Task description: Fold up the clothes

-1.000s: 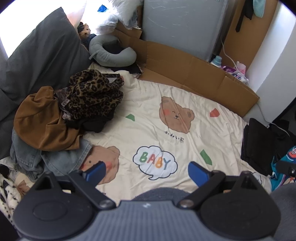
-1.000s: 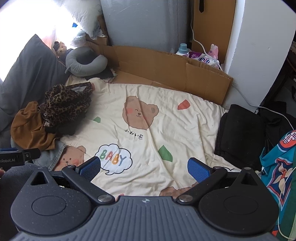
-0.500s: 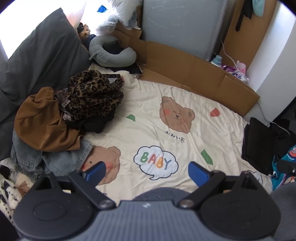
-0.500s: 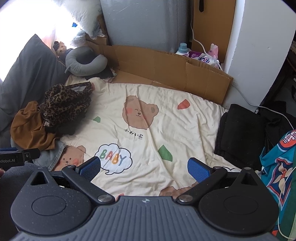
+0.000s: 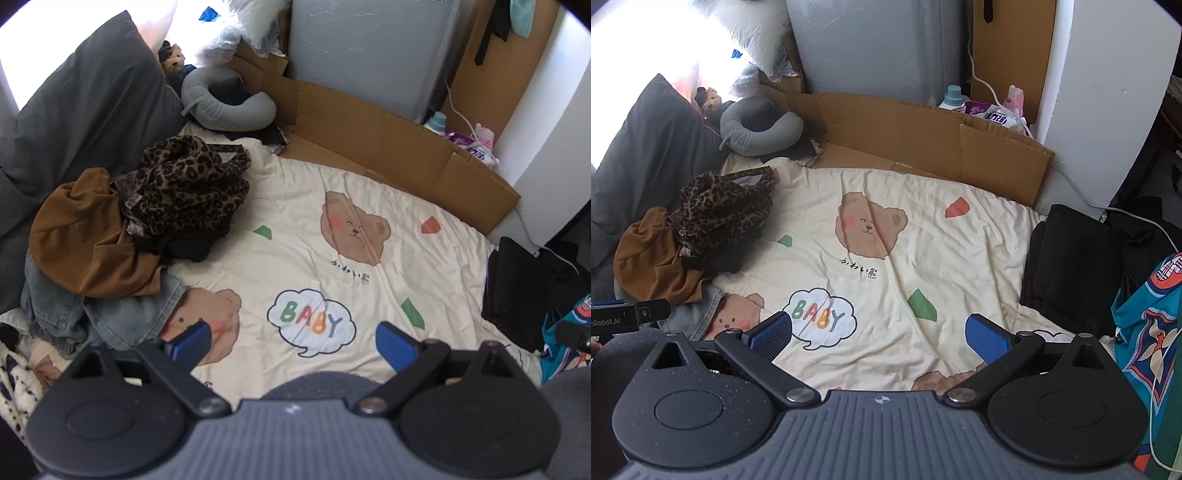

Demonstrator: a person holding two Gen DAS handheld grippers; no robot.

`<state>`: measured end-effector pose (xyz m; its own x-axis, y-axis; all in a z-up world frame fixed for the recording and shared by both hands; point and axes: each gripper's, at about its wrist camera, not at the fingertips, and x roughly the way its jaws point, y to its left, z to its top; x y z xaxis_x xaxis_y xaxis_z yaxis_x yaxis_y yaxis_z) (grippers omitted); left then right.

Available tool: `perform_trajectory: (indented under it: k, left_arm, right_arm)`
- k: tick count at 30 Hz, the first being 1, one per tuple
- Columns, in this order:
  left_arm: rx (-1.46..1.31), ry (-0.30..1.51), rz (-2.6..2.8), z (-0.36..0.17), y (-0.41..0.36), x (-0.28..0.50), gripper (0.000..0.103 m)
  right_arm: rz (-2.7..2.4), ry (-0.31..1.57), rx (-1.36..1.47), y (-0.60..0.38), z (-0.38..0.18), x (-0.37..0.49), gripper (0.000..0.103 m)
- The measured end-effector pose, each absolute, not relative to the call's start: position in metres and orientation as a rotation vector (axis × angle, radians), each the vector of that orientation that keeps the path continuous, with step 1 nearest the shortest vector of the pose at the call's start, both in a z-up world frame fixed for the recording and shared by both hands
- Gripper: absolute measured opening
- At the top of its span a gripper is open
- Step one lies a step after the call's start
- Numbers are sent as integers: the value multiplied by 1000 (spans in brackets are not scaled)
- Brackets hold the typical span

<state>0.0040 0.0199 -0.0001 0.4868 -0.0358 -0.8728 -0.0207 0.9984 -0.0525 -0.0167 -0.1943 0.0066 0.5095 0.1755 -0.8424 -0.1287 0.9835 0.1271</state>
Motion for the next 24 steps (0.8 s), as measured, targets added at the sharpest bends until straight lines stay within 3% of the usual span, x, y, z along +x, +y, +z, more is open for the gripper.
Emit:
perform_trajectory:
  k: [24]
  left_arm:
    - [-79, 1069, -34, 8, 20, 2, 98]
  right_arm:
    - [126, 1017, -23, -191, 26, -23, 103]
